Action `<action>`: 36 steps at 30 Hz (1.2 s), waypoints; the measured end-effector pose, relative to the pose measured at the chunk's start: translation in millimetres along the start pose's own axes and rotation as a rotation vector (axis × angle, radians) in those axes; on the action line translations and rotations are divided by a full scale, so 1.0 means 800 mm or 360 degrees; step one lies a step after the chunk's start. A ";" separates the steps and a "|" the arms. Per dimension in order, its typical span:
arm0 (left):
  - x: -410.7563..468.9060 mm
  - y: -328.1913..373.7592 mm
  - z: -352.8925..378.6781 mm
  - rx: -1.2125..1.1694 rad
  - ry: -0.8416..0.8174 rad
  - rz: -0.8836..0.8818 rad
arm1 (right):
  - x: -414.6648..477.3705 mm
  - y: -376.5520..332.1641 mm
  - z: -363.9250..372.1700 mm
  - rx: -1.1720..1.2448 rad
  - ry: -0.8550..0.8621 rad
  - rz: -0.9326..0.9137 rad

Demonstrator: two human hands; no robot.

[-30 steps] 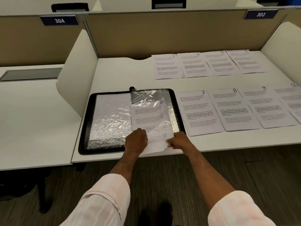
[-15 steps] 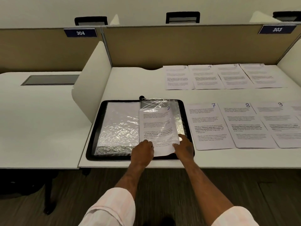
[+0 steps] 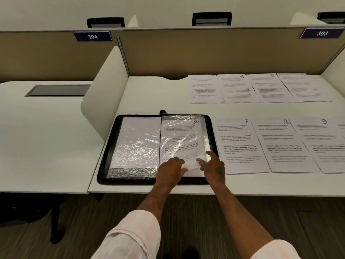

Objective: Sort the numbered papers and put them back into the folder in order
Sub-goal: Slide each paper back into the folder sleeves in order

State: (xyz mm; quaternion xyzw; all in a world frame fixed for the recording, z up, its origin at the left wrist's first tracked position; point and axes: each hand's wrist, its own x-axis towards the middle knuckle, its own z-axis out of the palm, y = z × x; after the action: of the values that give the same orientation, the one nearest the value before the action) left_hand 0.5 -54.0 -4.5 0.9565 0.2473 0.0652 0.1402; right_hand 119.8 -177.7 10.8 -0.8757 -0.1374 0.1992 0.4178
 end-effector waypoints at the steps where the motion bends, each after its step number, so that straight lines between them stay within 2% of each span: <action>1: 0.002 0.002 0.000 -0.0004 0.0006 0.0025 | 0.000 0.002 -0.001 0.0037 -0.0015 -0.0010; 5: 0.005 0.005 0.003 0.0029 0.0078 0.0111 | -0.003 0.004 -0.004 0.0142 -0.0094 -0.0089; 11: 0.009 0.008 0.008 0.0134 0.0161 0.0235 | -0.006 0.003 -0.010 0.0103 -0.0145 -0.0154; 20: 0.016 0.012 0.008 -0.0031 0.0149 0.0137 | 0.000 0.012 -0.007 0.0034 -0.0177 -0.0206; 31: 0.022 0.013 0.014 0.0116 0.0065 0.0245 | -0.008 0.019 -0.017 -0.0160 -0.0237 -0.0348; 36: 0.032 0.022 0.011 0.0116 0.0103 0.0176 | -0.009 0.015 -0.019 -0.0168 -0.0233 -0.0406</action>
State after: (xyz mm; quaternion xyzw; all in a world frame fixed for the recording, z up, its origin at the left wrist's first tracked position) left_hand 32.7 -58.0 -6.3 0.9706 0.2008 0.0948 0.0933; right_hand 121.1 -198.4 11.5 -0.8550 -0.2880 0.2002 0.3820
